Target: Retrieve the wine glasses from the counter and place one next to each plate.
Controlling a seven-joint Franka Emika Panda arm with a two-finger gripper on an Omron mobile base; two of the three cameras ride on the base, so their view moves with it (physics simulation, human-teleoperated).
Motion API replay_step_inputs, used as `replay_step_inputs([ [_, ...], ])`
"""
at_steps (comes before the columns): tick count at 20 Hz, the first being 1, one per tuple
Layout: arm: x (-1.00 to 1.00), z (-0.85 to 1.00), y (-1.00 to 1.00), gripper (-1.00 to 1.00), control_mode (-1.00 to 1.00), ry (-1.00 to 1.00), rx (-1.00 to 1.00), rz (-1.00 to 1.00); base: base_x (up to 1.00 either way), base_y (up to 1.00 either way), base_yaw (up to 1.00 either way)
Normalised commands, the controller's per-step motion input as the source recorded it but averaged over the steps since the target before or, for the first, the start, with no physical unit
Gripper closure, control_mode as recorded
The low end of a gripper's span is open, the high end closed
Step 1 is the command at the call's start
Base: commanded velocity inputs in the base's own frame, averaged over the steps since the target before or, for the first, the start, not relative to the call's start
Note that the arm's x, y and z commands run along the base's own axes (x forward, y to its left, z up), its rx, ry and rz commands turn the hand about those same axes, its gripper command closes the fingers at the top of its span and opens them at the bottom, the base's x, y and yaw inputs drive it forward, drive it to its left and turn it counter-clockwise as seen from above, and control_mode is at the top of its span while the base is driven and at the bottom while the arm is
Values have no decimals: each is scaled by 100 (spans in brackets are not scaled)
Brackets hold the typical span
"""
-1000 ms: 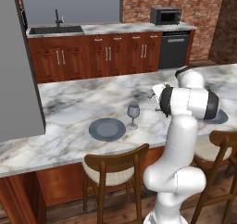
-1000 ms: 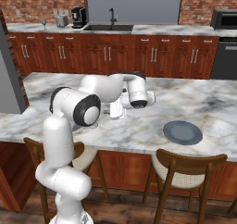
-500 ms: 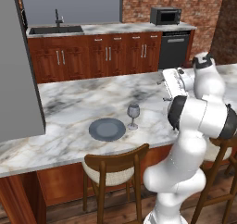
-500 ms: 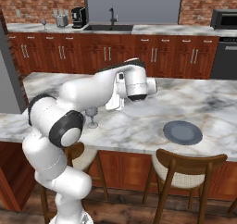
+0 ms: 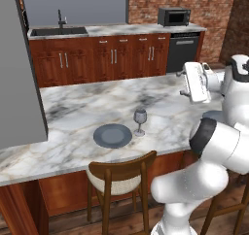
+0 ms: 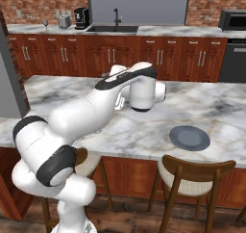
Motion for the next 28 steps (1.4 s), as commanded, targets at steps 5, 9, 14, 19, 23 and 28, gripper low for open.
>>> replay_step_inputs([
  [5, -78, 40, 0, -100, -100, 15, 20, -39, 0, 0, 0],
  [9, -62, 33, 0, -100, -100, 24, 13, -37, 0, 0, 0],
  [14, -52, 25, 0, -100, -100, 41, 0, -36, 0, 0, 0],
  [19, -45, 14, 0, -100, -100, 50, 0, -23, 0, 0, 0],
  [23, -44, 0, 1, -100, -100, 51, 0, -10, 0, 0, 0],
  [28, -45, 0, 0, -100, -100, 34, 0, -3, 0, 0, 0],
])
